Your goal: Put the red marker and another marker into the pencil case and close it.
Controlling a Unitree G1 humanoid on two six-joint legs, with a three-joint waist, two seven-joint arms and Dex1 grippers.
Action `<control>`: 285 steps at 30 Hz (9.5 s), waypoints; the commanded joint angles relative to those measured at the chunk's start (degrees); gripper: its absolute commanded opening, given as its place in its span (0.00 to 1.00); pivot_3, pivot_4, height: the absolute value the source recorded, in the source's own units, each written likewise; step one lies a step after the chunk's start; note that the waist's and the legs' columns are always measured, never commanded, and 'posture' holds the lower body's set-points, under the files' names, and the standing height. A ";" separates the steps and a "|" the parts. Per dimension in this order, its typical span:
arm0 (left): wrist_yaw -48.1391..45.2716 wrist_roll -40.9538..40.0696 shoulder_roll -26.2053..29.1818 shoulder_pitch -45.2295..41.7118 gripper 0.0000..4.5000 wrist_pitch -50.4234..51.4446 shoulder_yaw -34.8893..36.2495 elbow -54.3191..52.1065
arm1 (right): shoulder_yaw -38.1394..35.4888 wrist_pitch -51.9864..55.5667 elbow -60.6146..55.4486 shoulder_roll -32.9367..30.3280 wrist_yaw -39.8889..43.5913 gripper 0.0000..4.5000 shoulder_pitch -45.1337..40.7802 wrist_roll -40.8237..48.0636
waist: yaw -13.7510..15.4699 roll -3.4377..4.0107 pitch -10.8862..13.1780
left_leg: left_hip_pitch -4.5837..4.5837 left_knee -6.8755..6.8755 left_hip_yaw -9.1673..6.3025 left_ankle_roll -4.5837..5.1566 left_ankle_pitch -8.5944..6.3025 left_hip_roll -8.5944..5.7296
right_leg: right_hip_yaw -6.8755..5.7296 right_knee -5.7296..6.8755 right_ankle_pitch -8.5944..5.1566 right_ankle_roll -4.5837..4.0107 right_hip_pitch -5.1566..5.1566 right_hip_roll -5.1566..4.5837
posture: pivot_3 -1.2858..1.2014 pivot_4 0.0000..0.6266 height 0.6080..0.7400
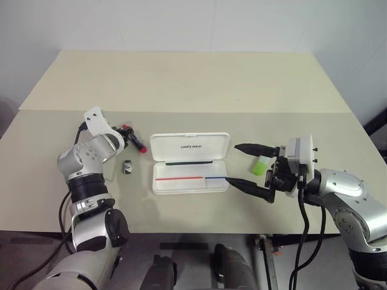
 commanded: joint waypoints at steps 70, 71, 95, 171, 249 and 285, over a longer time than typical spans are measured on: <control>-82.02 4.29 26.07 4.00 0.14 -32.92 -49.28 -20.45 | -1.83 -10.76 19.81 -8.01 24.87 1.00 -7.41 -2.96 | -1.30 -0.17 0.05 | -0.14 0.04 0.22 0.62 -0.23 0.05 | 0.19 0.00 0.01 -0.01 -0.16 0.10 | 0.52 0.24 1.00; -82.09 4.67 26.04 4.33 0.14 -33.09 -49.49 -20.72 | -1.55 -11.25 20.66 -7.78 25.27 1.00 -8.12 -3.47 | -1.28 -0.17 0.05 | -0.15 0.04 0.22 0.62 -0.23 0.05 | 0.19 -0.01 0.01 -0.01 -0.16 0.10 | 0.52 0.24 1.00; -73.82 19.06 18.86 5.62 0.14 -42.50 -52.75 -17.84 | -1.51 -10.47 17.75 -6.26 23.20 1.00 -6.37 -3.63 | -1.15 -0.17 0.05 | -0.16 0.06 0.21 0.43 -0.13 0.03 | 0.20 0.03 0.03 0.02 -0.16 0.07 | 0.52 0.24 1.00; -76.50 -20.85 29.59 35.91 1.00 -34.40 -16.40 -44.25 | -3.18 39.17 6.37 20.37 -50.26 1.00 -2.98 -24.27 | -1.26 -0.17 0.00 | -0.04 -0.11 0.18 0.61 -0.18 0.04 | 0.31 -0.03 0.08 -0.16 -0.14 0.11 | 0.52 0.24 1.00; -81.21 -17.42 30.36 59.16 1.00 -54.00 -3.33 -38.55 | 42.39 16.87 11.15 10.22 1.53 0.25 -37.80 -22.01 | -2.75 0.11 0.17 | -0.29 -0.81 0.13 0.27 -0.16 0.37 | -0.35 -0.65 -0.01 -0.34 -0.42 0.10 | 0.52 0.24 1.00; -77.65 -18.37 29.54 58.55 1.00 -52.97 -4.24 -41.73 | 39.18 14.58 11.09 12.81 10.02 0.99 -35.63 -27.94 | -2.79 0.11 0.17 | -0.24 -0.81 0.13 0.19 -0.14 0.40 | -0.37 -0.56 -0.03 -0.38 -0.43 0.13 | 0.52 0.24 1.00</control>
